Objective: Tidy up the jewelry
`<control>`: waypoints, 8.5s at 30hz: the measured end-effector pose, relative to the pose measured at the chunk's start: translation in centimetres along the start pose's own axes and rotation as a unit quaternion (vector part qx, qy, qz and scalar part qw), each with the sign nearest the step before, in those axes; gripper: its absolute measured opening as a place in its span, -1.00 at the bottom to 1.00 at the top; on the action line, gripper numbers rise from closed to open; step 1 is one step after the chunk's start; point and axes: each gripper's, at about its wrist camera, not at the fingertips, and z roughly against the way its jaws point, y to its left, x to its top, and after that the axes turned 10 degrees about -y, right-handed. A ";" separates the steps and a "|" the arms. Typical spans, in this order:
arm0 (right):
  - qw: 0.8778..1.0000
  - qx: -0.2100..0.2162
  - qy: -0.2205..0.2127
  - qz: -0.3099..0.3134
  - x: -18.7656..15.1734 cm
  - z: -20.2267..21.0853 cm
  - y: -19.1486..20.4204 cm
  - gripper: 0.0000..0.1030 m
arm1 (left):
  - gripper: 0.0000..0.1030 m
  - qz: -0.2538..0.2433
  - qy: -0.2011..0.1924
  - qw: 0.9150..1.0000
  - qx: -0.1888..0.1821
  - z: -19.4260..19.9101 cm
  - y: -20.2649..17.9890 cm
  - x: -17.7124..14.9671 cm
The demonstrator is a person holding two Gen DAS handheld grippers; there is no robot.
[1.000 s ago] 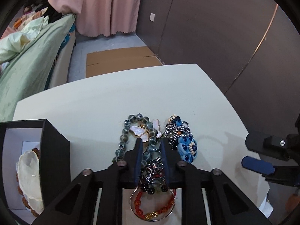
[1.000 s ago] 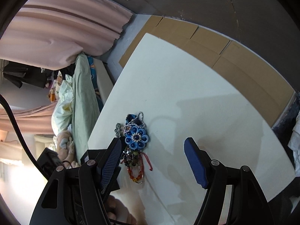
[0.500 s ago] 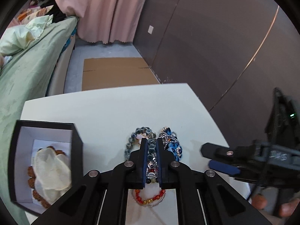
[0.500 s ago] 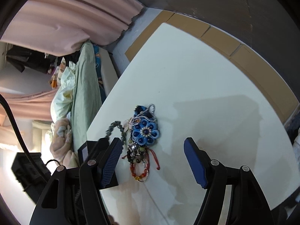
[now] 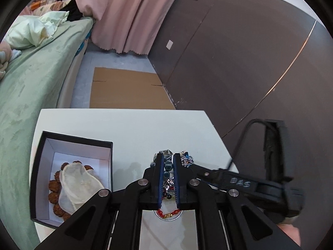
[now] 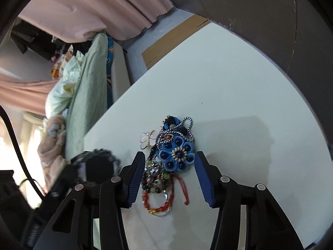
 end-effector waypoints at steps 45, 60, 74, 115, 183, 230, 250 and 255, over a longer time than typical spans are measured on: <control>0.985 0.138 -0.102 0.019 -0.4 7.0 4.2 -0.60 | -0.83 0.069 -0.060 0.996 0.007 7.0 5.7 2.4; 0.964 0.244 -0.086 0.053 -3.1 6.1 9.4 -0.60 | -0.16 0.149 -0.009 0.988 0.038 6.7 9.5 2.2; 0.965 0.258 0.005 0.039 -5.4 0.7 12.9 -0.02 | 0.59 0.160 -0.054 0.985 0.046 9.2 10.7 2.7; 0.995 0.074 -0.036 -0.048 -0.1 8.1 -2.2 0.41 | 0.16 -0.010 0.021 0.999 0.024 1.8 -0.2 -1.0; 0.995 0.077 0.026 -0.066 0.3 5.7 -4.1 0.41 | -0.66 -0.037 0.043 0.998 0.019 -1.9 -3.9 -0.6; 0.985 0.120 0.030 -0.120 1.8 5.7 -6.3 -0.24 | -0.12 -0.280 0.171 0.938 0.113 -2.5 -6.0 -4.9; 0.985 0.123 0.031 -0.119 2.0 6.0 -6.6 -0.24 | -0.49 -0.319 0.249 0.902 0.151 -8.0 -4.2 -6.5; 0.985 0.124 0.034 -0.114 2.1 6.1 -6.2 -0.24 | -0.57 -0.300 0.246 0.911 0.140 -8.4 -4.0 -6.1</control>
